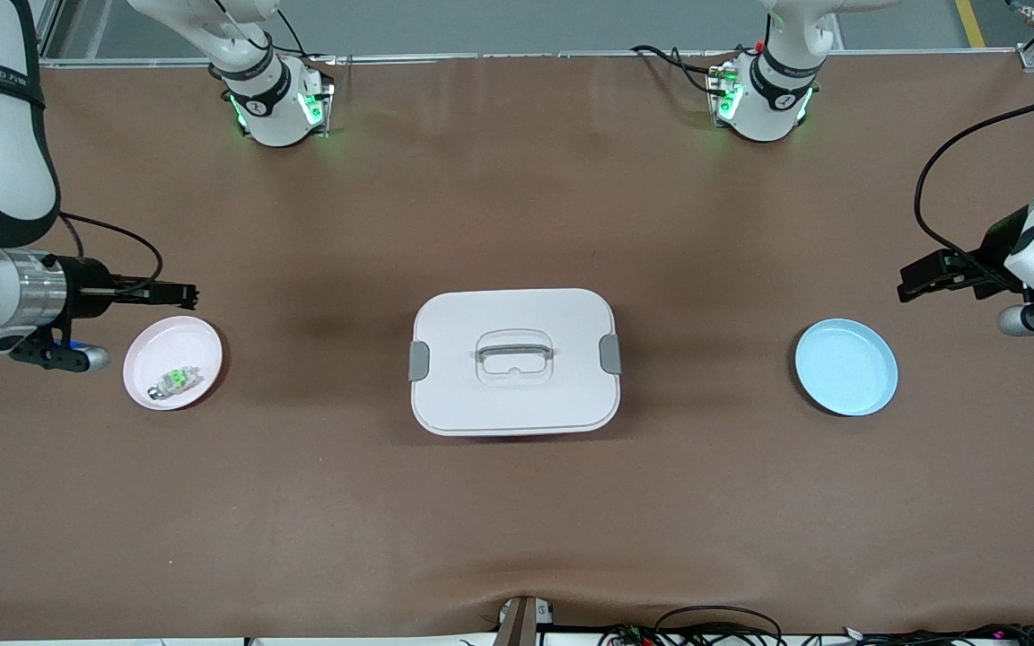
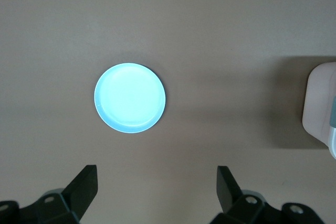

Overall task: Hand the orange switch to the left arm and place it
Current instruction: 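Carry the orange switch over the box while the left gripper approaches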

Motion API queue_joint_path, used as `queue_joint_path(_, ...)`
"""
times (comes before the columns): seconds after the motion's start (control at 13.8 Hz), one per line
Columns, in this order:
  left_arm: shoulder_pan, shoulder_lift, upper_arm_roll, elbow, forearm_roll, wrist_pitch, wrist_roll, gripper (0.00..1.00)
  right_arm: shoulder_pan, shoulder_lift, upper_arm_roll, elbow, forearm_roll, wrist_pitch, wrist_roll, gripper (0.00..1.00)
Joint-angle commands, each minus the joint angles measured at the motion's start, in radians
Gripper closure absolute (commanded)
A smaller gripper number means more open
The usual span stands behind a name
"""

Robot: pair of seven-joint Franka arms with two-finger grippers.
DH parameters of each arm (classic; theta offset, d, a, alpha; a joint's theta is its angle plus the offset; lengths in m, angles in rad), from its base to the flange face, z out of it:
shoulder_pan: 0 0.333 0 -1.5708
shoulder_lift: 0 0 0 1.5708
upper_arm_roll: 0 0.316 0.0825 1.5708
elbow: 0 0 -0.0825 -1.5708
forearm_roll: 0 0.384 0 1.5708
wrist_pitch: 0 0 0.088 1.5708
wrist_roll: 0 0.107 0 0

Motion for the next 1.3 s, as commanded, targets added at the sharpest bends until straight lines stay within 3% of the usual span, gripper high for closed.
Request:
queue_joint_path(0.0,-0.008,0.002,-0.004,0.015,0.018,0.001,-0.007,0.0,0.015,0.01,-0.005,0.029,0.115,-0.035,0.09,0.78)
queue_joint_path(0.29,-0.009,-0.005,-0.014,0.021,0.004,0.0,-0.006,0.0,0.038,0.019,-0.005,0.026,0.333,-0.07,0.206,0.79)
queue_joint_path(0.72,-0.012,-0.004,-0.071,0.037,-0.017,0.0,-0.009,0.0,0.102,0.022,-0.007,0.024,0.574,-0.067,0.391,0.82)
queue_joint_path(1.23,-0.015,0.001,-0.074,0.071,-0.333,0.0,-0.078,0.0,0.168,0.035,-0.007,0.016,0.798,-0.03,0.521,0.85)
